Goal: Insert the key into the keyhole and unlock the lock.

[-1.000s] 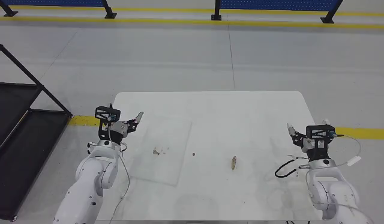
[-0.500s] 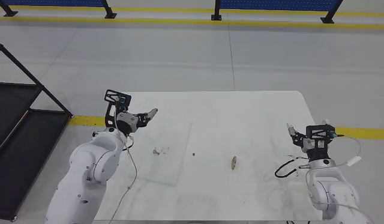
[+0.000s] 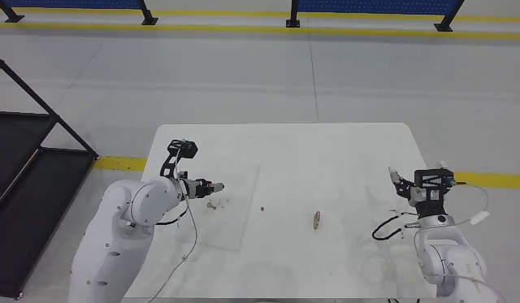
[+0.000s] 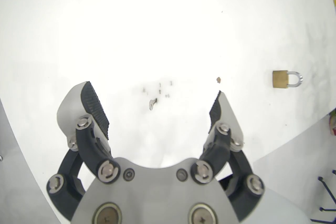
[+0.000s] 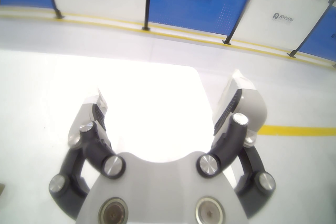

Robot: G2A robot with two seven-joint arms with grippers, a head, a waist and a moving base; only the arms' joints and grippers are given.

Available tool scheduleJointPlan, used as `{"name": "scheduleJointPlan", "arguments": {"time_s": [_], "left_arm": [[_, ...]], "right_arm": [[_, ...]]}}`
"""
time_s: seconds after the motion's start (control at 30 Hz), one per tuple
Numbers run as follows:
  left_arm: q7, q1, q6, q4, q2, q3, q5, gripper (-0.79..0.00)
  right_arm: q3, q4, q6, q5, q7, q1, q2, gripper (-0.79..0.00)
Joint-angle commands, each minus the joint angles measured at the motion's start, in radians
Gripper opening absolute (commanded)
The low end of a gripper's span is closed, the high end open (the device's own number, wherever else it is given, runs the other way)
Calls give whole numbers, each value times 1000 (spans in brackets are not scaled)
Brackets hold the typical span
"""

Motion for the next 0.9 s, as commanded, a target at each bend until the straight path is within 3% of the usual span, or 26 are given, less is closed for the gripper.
{"name": "scheduleJointPlan", "arguments": {"time_s": [0.0, 0.2, 0.4, 0.73, 0.87], "left_arm": [[-30, -14, -4, 29, 3, 1, -8, 0], [-82, -52, 29, 108, 5, 20, -36, 0], [-31, -49, -16, 136, 10, 79, 89, 0], [-15, -25, -63, 143, 16, 86, 48, 0], [-14, -15, -77, 137, 19, 84, 43, -148]], "right_arm": [[0, 0, 0, 0, 0, 0, 0, 0], [0, 0, 0, 0, 0, 0, 0, 0], [0, 0, 0, 0, 0, 0, 0, 0], [0, 0, 0, 0, 0, 0, 0, 0], [0, 0, 0, 0, 0, 0, 0, 0]]}}
